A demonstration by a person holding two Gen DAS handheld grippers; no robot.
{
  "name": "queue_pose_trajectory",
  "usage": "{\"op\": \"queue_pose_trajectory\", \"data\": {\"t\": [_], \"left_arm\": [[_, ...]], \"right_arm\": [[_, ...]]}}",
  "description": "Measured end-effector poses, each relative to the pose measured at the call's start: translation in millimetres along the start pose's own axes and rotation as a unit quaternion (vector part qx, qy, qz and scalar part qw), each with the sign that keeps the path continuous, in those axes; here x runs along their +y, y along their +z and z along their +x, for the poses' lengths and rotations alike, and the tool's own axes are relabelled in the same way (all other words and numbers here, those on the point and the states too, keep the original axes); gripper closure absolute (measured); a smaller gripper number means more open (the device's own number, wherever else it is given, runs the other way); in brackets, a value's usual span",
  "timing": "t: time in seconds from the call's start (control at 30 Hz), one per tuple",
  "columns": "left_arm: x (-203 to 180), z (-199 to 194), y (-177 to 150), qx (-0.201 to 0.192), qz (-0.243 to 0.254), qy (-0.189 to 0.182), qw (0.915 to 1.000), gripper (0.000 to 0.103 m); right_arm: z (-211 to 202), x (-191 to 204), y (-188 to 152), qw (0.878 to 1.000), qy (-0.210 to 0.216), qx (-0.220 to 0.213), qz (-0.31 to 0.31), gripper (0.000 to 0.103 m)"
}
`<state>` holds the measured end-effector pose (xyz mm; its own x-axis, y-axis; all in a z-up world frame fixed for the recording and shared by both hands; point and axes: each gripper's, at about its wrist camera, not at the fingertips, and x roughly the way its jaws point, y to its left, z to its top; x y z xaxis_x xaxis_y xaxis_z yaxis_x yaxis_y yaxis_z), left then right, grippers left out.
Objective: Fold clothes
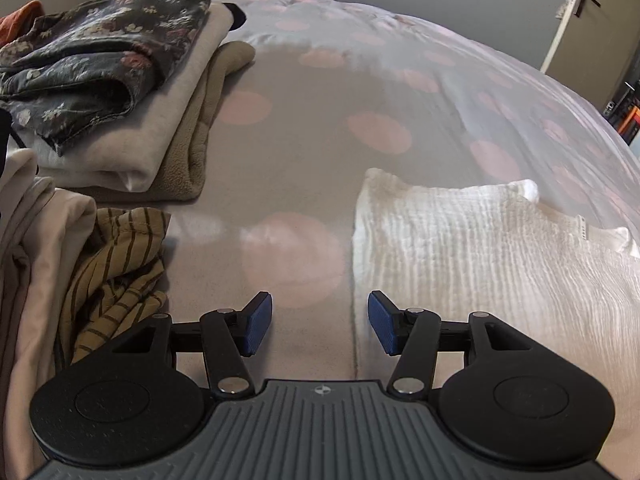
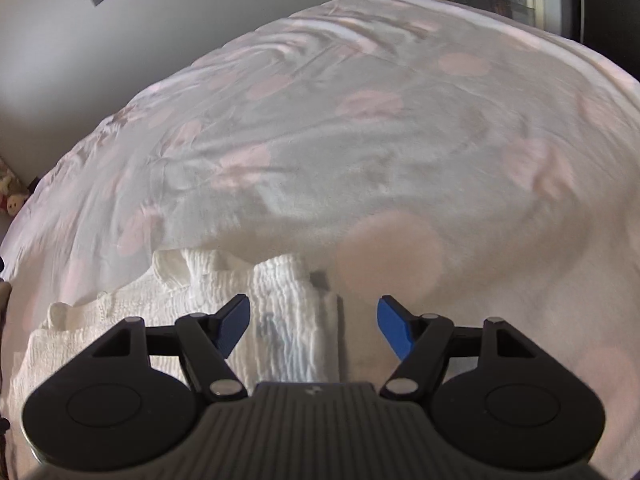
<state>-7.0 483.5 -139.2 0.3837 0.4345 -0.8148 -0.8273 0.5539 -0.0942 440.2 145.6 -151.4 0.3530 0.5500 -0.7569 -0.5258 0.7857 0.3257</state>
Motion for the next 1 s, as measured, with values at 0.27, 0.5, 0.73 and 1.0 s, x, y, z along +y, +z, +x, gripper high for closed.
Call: {"op": "queue_pose_trajectory", "data": {"t": [0.27, 0.5, 0.73, 1.0], "left_arm": [[-9, 8, -3, 0.009, 0.016, 0.002, 0.9998, 0.052], [-10, 9, -4, 0.012, 0.01, 0.001, 0.9999, 0.052], [-10, 9, -5, 0.015, 0.005, -0.004, 0.9999, 0.052], [-8, 10, -5, 0.018, 0.0, -0.008, 0.9998, 0.052]], "right_arm": [[27, -1, -8, 0.997, 0.052, 0.019, -0.044, 0.0], [30, -5, -7, 0.997, 0.075, 0.018, -0.027, 0.0], [29, -17, -8, 0.993, 0.113, 0.013, -0.012, 0.0], [30, -7, -8, 0.995, 0.092, 0.015, -0.028, 0.0]]}}
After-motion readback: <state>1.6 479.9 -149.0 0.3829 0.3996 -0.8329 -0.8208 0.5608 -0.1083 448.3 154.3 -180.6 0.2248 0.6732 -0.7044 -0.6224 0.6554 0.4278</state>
